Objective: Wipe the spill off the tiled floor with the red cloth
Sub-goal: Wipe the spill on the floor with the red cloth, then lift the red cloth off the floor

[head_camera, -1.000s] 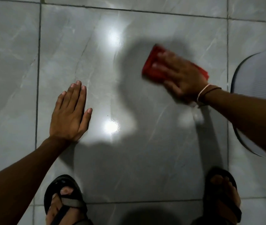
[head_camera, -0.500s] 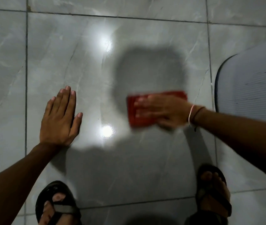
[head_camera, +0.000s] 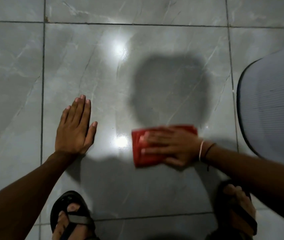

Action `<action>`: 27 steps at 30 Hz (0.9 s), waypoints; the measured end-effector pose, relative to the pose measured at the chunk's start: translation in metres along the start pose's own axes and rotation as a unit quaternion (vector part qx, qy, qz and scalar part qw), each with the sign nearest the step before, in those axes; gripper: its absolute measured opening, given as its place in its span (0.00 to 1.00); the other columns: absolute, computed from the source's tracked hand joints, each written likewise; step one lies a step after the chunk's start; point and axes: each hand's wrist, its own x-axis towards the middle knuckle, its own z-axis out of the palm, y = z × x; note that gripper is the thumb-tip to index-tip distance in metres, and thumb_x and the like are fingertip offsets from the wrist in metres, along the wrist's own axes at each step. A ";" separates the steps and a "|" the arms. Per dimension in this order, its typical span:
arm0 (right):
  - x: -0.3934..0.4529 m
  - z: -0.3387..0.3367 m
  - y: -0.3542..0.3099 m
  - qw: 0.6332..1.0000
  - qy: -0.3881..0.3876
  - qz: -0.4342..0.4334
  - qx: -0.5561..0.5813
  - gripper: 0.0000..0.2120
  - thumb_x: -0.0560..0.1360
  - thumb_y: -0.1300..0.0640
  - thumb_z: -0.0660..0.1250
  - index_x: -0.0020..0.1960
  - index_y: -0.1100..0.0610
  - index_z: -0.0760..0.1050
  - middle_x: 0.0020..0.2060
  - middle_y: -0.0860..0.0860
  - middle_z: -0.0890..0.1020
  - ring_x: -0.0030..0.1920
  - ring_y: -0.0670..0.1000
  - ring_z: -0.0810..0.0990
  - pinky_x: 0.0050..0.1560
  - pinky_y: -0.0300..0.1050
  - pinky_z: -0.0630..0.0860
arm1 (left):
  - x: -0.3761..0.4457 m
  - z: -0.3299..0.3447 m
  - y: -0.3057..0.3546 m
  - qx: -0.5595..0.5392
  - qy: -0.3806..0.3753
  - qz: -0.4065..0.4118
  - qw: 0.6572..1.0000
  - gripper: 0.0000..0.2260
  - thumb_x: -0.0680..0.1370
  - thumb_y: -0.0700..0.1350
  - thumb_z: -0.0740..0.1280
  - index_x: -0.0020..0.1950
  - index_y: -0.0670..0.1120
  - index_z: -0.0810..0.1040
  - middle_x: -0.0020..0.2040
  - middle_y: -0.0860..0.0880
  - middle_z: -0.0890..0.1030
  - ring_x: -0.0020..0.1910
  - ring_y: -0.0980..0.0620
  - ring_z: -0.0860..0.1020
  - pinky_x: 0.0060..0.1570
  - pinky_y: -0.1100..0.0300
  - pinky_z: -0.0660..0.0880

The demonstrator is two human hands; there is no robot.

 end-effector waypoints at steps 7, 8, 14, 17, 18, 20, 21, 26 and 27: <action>0.086 -0.062 0.139 0.860 0.143 0.489 0.008 0.29 0.85 0.43 0.55 0.84 0.46 0.54 0.85 0.57 0.55 0.85 0.59 0.53 0.84 0.65 0.51 | 0.000 0.006 -0.004 0.017 0.009 0.003 1.000 0.31 0.84 0.53 0.54 0.85 0.40 0.54 0.86 0.41 0.55 0.86 0.44 0.52 0.84 0.46 0.52; 0.100 -0.062 0.140 0.846 0.161 0.508 0.014 0.28 0.85 0.44 0.56 0.84 0.47 0.55 0.85 0.57 0.56 0.85 0.59 0.53 0.84 0.64 0.52 | 0.000 0.006 -0.005 0.023 0.010 0.004 1.000 0.31 0.84 0.52 0.54 0.85 0.40 0.54 0.86 0.40 0.55 0.86 0.44 0.53 0.84 0.46 0.52; 0.116 -0.040 0.049 0.835 0.225 0.497 0.070 0.33 0.77 0.66 0.66 0.80 0.51 0.67 0.81 0.57 0.66 0.82 0.60 0.63 0.80 0.63 0.63 | 0.001 -0.010 0.014 0.021 -0.040 -0.033 0.998 0.32 0.84 0.54 0.51 0.83 0.36 0.56 0.85 0.38 0.55 0.85 0.40 0.54 0.83 0.41 0.55; 0.098 -0.040 -0.035 0.868 0.191 0.438 0.135 0.34 0.69 0.75 0.70 0.73 0.57 0.76 0.76 0.60 0.74 0.76 0.62 0.73 0.75 0.62 0.71 | -0.005 -0.050 0.047 0.043 -0.084 -0.024 0.995 0.33 0.86 0.57 0.48 0.81 0.33 0.60 0.82 0.34 0.60 0.82 0.35 0.59 0.80 0.38 0.63; 0.088 -0.049 -0.053 0.869 0.180 0.424 0.177 0.32 0.69 0.76 0.71 0.71 0.59 0.78 0.74 0.61 0.76 0.74 0.63 0.76 0.74 0.61 0.74 | -0.007 -0.070 0.061 0.054 -0.088 -0.012 0.995 0.33 0.86 0.57 0.47 0.80 0.32 0.61 0.82 0.33 0.61 0.81 0.34 0.61 0.78 0.38 0.65; 0.064 -0.086 -0.074 0.852 0.130 0.424 0.279 0.35 0.67 0.74 0.75 0.73 0.61 0.76 0.77 0.60 0.73 0.75 0.62 0.75 0.75 0.58 0.75 | -0.006 -0.118 0.090 0.059 -0.083 -0.021 0.995 0.31 0.86 0.55 0.48 0.81 0.33 0.61 0.82 0.34 0.61 0.82 0.36 0.61 0.79 0.39 0.64; 0.055 -0.107 -0.082 0.834 0.097 0.436 0.325 0.40 0.66 0.73 0.77 0.76 0.59 0.72 0.80 0.58 0.68 0.78 0.59 0.71 0.78 0.55 0.71 | -0.005 -0.139 0.104 0.055 -0.080 -0.035 0.995 0.31 0.85 0.55 0.49 0.82 0.34 0.60 0.83 0.34 0.60 0.83 0.37 0.60 0.80 0.41 0.62; -0.010 -0.255 -0.105 0.693 0.251 0.542 0.404 0.35 0.68 0.66 0.60 0.77 0.57 0.72 0.80 0.55 0.68 0.78 0.50 0.68 0.77 0.38 0.65 | 0.027 -0.256 0.201 0.026 -0.057 -0.047 0.997 0.31 0.87 0.54 0.47 0.82 0.34 0.60 0.83 0.35 0.61 0.82 0.38 0.61 0.79 0.42 0.62; -0.028 -0.285 -0.104 0.689 0.280 0.548 0.383 0.32 0.72 0.66 0.60 0.76 0.57 0.71 0.80 0.56 0.68 0.78 0.51 0.69 0.78 0.41 0.67 | 0.036 -0.276 0.224 0.018 -0.054 -0.037 0.998 0.31 0.87 0.55 0.46 0.82 0.34 0.60 0.83 0.35 0.62 0.82 0.38 0.62 0.79 0.42 0.63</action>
